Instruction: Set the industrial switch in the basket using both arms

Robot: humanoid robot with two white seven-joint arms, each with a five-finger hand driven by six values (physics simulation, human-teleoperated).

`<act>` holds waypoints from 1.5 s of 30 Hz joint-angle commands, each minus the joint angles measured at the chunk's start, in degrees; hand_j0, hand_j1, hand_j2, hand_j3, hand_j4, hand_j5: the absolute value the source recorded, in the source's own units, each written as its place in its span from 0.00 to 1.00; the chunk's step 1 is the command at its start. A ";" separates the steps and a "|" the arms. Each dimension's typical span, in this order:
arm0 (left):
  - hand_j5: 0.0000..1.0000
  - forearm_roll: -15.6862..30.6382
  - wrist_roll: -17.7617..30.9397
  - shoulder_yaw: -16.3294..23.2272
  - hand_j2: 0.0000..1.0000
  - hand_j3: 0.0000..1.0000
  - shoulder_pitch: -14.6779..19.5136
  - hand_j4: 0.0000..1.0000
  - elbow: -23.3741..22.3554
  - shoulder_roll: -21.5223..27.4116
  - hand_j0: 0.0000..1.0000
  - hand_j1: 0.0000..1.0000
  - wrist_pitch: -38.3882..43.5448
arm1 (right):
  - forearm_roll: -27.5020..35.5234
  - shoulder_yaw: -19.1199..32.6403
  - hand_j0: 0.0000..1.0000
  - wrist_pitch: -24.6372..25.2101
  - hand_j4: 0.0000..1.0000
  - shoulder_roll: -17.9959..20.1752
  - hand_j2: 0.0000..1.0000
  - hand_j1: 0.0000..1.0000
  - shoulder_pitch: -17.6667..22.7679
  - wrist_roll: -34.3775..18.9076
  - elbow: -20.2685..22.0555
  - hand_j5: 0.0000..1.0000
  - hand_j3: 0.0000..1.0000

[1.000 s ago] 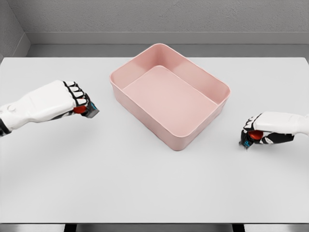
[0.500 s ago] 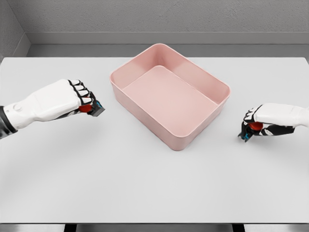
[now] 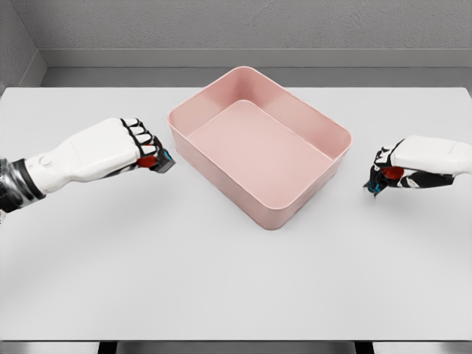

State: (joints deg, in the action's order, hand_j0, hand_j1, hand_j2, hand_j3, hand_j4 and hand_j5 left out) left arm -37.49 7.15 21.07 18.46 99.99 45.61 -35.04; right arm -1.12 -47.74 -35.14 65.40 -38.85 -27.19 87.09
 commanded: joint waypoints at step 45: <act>0.46 -2.15 1.73 7.23 0.46 0.46 12.66 0.46 -9.82 -12.47 0.46 0.46 0.04 | 0.59 1.33 0.45 0.14 0.45 -4.76 0.45 0.45 -6.94 -0.41 0.36 0.45 0.45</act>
State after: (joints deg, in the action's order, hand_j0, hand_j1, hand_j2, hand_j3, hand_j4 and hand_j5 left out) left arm -39.65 8.81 28.31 31.20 90.72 33.88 -35.05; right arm -0.91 -46.46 -35.15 60.91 -45.88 -27.62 87.44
